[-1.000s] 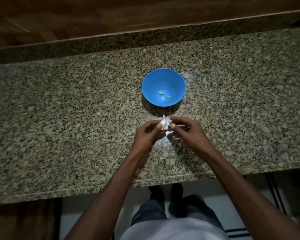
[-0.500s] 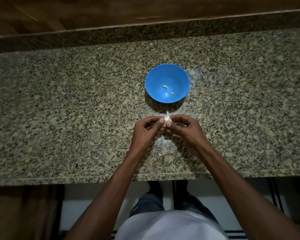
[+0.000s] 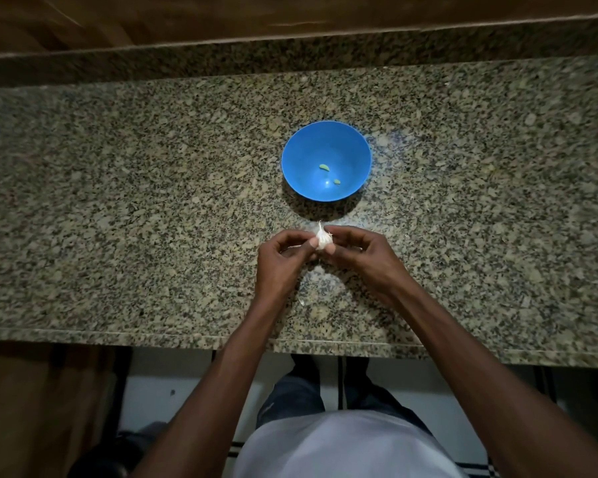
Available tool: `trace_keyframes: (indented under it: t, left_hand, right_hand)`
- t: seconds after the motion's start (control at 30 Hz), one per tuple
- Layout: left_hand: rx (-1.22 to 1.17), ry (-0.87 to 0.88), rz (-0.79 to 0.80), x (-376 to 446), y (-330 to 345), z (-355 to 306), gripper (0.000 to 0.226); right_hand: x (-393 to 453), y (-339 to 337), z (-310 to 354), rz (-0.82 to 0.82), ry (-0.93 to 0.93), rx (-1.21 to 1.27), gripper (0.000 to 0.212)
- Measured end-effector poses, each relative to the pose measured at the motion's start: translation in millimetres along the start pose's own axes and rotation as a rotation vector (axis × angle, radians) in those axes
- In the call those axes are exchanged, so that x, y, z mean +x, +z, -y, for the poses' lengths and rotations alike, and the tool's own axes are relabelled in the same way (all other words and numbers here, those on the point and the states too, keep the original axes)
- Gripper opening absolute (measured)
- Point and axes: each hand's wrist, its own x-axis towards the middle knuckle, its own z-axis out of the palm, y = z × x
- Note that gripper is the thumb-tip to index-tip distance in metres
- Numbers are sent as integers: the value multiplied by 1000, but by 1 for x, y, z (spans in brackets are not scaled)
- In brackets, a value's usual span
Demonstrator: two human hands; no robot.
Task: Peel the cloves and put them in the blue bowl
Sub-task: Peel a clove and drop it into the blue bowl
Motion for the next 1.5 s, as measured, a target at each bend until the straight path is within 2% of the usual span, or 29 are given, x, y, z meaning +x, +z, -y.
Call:
trace_keyframes:
  t: [0.33, 0.47, 0.77, 0.87, 0.97, 1.1, 1.33, 1.5]
  left_hand:
    - [188, 31, -23, -8, 2, 0, 22]
    - [318, 63, -37, -9, 5, 3, 32]
    - [503, 56, -118, -7, 14, 15, 18]
    - [492, -29, -154, -9, 19, 17, 16]
    - [335, -161, -196, -10, 24, 21, 15]
    - [164, -244, -254, -13, 26, 23, 22]
    - [8, -214, -199, -12, 6, 25, 19]
    - [-92, -199, -167, -14, -13, 15, 16]
  right_hand:
    - [4, -5, 0, -4, -5, -65, 35]
    - [3, -3, -6, -44, -24, -101, 30]
    - [-2, 12, -27, -171, 40, -9, 32]
    - [-5, 16, -29, -196, 55, 0, 35]
    - [-9, 23, -26, -220, 55, 98, 36]
    - [-13, 37, -25, -261, 55, 172, 31]
    - [-3, 29, -26, -231, 9, -8, 28]
    - [14, 25, -9, -125, -199, -619, 31]
